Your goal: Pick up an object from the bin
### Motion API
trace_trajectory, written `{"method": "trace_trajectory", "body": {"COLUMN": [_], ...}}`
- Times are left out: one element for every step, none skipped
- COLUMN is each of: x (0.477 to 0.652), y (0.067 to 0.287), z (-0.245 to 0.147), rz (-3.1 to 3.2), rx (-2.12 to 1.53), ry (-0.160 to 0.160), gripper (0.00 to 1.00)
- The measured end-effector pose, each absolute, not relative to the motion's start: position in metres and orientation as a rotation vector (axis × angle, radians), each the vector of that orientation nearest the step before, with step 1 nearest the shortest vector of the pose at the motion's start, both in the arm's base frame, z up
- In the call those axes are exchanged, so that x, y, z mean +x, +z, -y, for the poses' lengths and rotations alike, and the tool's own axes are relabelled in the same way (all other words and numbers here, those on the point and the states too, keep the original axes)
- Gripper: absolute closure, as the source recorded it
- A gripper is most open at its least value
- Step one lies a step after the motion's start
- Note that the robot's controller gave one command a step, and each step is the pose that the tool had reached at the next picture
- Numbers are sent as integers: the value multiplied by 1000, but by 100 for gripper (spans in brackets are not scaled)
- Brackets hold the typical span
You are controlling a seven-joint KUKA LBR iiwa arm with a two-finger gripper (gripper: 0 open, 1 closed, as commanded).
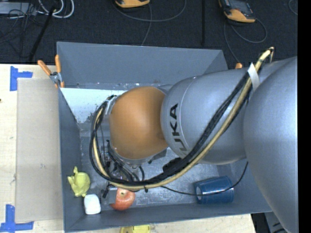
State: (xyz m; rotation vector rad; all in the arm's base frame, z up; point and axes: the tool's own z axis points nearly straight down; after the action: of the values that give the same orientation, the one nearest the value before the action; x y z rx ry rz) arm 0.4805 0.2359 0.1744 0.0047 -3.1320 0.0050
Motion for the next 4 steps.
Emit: {"method": "trace_trajectory", "body": {"x": [483,488,484,482], "y": [179,139,123,117], "z": [-235,-205,-187,-174], "rz": [3140,3140,3140,3140], "rx": [-3,-93,3,-43], "ry": [1,0,0,-2], "gripper": [0,0,0,0]}}
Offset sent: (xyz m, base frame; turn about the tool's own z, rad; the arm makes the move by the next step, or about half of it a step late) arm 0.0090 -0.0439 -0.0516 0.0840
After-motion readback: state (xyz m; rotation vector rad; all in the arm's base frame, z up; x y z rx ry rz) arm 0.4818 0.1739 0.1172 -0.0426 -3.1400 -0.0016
